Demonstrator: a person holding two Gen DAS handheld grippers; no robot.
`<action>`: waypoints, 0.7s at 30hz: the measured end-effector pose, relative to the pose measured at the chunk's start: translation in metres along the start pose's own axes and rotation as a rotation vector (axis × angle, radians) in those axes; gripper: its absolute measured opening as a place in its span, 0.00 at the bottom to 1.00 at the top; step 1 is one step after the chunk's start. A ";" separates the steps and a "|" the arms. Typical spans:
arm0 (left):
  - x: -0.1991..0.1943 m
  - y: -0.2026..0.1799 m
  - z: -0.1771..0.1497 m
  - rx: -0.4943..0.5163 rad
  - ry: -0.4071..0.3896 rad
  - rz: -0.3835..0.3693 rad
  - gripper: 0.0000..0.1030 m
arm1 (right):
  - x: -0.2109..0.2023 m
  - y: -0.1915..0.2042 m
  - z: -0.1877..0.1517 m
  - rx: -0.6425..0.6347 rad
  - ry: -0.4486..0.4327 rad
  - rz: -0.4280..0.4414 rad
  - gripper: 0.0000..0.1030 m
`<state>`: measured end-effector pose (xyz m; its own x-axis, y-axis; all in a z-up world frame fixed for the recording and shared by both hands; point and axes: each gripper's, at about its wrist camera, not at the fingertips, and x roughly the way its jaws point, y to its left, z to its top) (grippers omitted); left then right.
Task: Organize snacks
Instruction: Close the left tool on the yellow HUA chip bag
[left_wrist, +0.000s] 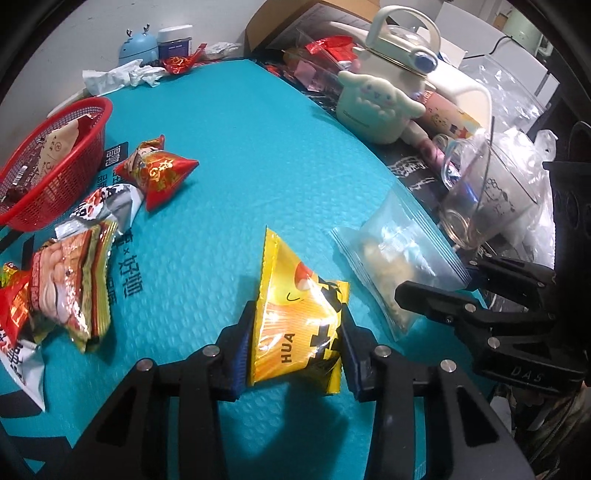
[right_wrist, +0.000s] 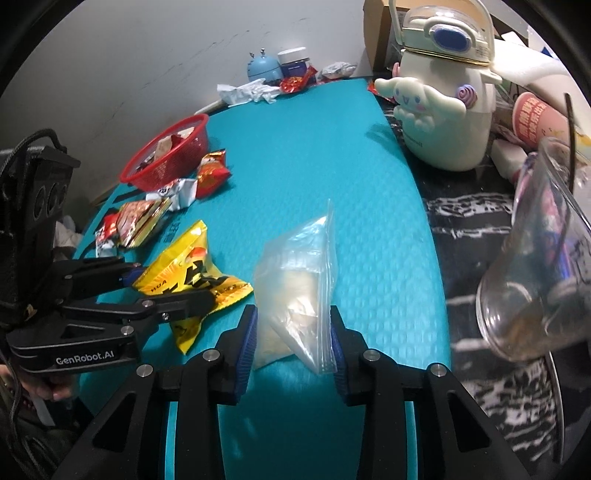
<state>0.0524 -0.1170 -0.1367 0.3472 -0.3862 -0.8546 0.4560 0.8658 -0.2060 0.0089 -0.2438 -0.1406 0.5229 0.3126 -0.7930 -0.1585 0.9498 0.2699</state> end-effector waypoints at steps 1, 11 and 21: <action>-0.001 -0.001 -0.001 0.005 -0.001 0.003 0.39 | -0.002 0.001 -0.003 -0.001 -0.001 -0.006 0.36; -0.005 -0.002 -0.006 0.014 -0.026 0.064 0.39 | -0.014 0.014 -0.004 -0.059 -0.060 -0.165 0.69; 0.001 0.008 -0.006 -0.032 -0.009 0.040 0.39 | 0.003 0.025 0.000 -0.127 -0.060 -0.177 0.69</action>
<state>0.0510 -0.1087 -0.1419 0.3718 -0.3534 -0.8584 0.4148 0.8905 -0.1870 0.0066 -0.2192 -0.1361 0.6001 0.1429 -0.7871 -0.1620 0.9852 0.0554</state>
